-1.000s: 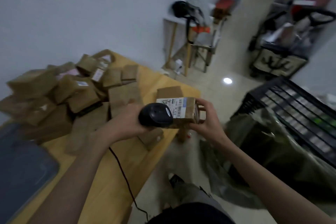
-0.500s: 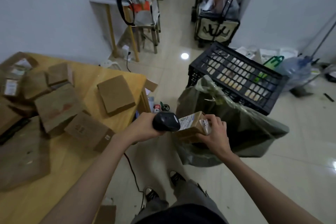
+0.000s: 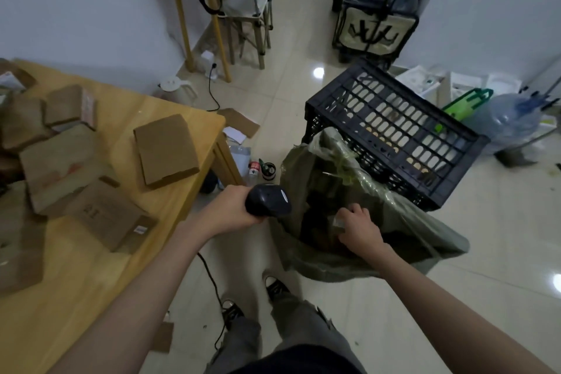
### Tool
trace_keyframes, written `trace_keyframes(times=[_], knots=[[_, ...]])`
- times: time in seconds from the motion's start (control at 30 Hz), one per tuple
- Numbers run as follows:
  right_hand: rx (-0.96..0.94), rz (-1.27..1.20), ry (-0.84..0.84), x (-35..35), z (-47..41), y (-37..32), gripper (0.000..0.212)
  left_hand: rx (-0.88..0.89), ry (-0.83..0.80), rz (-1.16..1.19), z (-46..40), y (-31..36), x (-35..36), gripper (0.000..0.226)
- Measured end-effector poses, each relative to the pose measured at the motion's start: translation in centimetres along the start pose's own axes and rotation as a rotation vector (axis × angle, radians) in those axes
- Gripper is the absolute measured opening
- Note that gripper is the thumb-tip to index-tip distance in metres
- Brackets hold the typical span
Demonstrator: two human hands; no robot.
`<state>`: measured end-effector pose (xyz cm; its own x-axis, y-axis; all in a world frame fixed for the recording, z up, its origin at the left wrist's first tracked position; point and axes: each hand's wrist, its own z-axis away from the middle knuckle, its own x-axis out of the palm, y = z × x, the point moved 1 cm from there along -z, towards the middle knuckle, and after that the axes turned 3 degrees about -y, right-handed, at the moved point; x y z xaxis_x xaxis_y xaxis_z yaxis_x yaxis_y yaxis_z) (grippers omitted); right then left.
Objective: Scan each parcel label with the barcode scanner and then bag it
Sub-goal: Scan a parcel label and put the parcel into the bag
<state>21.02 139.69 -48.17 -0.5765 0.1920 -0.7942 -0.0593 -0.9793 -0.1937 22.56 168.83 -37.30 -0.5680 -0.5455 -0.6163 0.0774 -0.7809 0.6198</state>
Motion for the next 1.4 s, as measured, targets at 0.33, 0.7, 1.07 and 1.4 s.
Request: trace_keyframes(times=[0.33,0.7,1.07,1.4], knots=[[-0.281,0.017,-0.023,-8.1,-2.7,-8.6,0.037,-0.113,0.191,0.087,4.1,-2.0,-3.7,0.018],[-0.670,0.031,-0.098,-7.9,-1.2,-29.6,0.029,-0.369,0.496,0.297,16.8,-11.6,-6.9,0.021],[-0.658,0.075,-0.249,3.7,0.1,-44.4,0.082,-0.699,0.734,0.492,27.8,-21.8,-3.7,0.016],[-0.463,0.203,-0.050,11.0,-0.7,-49.4,0.104,-0.772,0.781,0.606,33.1,-27.1,-0.9,0.010]])
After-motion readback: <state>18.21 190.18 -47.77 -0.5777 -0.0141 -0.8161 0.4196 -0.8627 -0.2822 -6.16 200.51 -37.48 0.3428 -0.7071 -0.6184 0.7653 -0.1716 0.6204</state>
